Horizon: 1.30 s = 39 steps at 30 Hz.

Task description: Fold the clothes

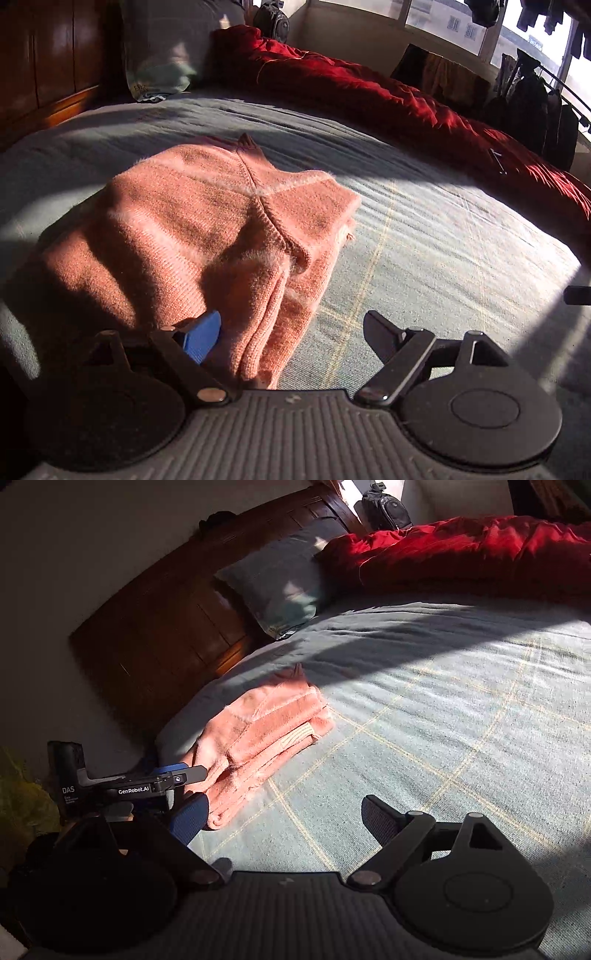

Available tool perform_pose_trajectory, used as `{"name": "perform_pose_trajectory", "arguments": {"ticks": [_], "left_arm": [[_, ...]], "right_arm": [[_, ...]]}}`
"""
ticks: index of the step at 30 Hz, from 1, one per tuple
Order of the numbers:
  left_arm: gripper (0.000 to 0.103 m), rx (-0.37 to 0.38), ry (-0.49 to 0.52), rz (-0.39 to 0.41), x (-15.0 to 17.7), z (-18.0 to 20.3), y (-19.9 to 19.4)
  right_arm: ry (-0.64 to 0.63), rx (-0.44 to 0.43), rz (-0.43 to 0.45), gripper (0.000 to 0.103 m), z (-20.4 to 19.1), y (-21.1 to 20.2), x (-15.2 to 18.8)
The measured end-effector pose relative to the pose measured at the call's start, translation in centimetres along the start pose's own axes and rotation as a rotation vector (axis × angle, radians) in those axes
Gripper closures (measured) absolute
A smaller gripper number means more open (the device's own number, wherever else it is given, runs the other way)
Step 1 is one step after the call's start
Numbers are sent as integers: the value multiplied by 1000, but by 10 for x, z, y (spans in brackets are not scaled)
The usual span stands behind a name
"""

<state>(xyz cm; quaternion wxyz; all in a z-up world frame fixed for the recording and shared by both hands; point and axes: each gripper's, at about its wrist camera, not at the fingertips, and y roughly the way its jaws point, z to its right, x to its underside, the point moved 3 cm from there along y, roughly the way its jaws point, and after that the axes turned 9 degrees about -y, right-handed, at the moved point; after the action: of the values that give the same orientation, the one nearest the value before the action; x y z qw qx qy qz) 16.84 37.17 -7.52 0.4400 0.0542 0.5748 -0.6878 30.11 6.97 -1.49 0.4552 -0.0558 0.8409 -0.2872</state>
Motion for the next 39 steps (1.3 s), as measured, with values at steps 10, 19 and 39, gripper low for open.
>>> {"name": "perform_pose_trajectory", "arguments": {"ticks": [10, 19, 39], "left_arm": [[17, -7, -8, 155, -17, -9, -32], [17, 25, -39, 84, -22, -9, -22], [14, 96, 42, 40, -96, 50, 46]], "right_arm": [[21, 12, 20, 10, 4, -7, -1], [14, 24, 7, 10, 5, -6, 0], [65, 88, 58, 6, 4, -29, 4]]}}
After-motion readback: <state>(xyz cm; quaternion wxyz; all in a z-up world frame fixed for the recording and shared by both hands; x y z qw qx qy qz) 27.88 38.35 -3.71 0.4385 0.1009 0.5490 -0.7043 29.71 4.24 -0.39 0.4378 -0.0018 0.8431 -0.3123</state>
